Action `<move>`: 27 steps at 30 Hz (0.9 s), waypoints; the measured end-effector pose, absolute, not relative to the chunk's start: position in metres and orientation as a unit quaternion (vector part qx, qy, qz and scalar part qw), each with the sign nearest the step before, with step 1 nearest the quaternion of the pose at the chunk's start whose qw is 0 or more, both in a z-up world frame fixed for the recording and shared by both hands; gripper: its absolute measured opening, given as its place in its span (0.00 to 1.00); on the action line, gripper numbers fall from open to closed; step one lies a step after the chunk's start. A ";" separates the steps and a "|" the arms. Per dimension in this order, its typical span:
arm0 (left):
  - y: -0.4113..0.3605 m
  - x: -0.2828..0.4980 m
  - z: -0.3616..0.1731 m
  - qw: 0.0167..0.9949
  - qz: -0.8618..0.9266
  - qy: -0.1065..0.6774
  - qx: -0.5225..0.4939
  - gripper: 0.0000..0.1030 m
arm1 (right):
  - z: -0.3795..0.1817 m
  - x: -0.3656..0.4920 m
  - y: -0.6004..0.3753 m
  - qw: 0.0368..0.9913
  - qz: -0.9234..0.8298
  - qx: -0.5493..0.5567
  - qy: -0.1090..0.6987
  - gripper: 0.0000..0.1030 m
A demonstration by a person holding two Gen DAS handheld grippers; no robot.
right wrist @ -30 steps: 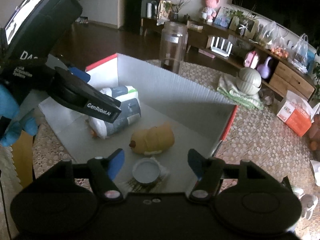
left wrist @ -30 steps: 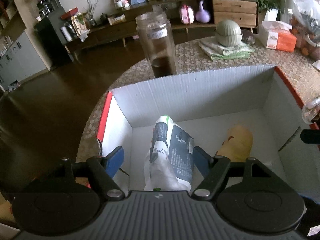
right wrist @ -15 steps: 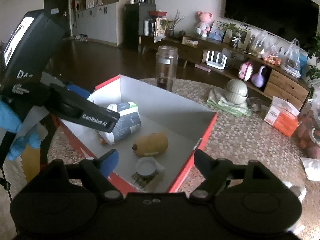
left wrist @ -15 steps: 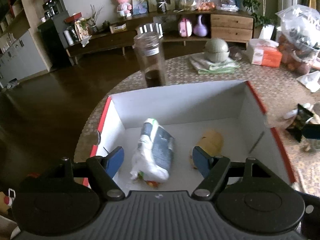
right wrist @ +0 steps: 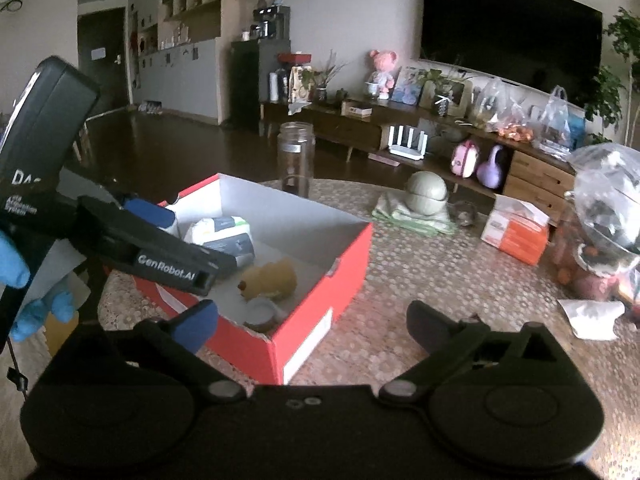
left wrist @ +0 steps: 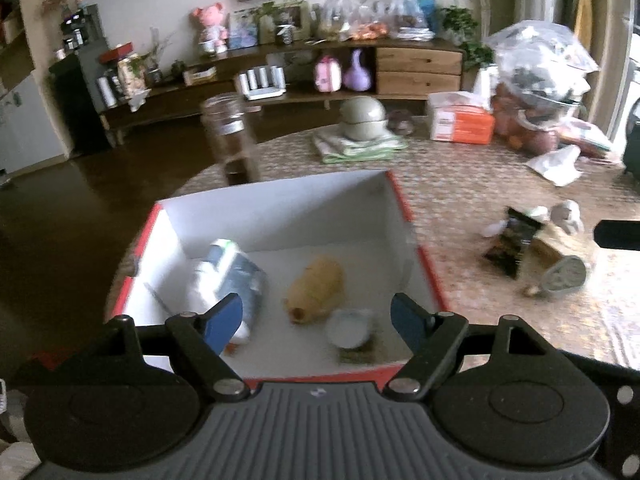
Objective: Organize objects
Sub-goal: 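Withdraw both tools from the box back toward the pile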
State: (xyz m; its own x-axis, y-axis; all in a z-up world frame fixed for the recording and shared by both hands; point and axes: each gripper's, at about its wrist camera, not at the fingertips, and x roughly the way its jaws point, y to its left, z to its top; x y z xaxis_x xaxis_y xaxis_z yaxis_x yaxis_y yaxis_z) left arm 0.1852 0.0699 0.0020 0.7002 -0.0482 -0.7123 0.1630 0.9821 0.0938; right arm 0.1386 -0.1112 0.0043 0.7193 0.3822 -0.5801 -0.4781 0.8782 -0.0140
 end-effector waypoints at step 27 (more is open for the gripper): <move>-0.071 0.167 -0.017 0.917 -0.167 0.356 0.073 0.99 | -0.009 0.128 -0.285 0.945 0.125 -0.047 0.297 1.00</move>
State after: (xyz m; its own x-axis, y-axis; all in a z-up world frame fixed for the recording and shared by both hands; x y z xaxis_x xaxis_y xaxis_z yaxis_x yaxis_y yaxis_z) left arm 0.1667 -0.0713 -0.0169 0.6914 -0.2539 -0.6764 0.3579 0.9336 0.0154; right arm 0.1276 -0.2849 -0.0094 0.7918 0.2081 -0.5742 -0.2643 0.9643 -0.0150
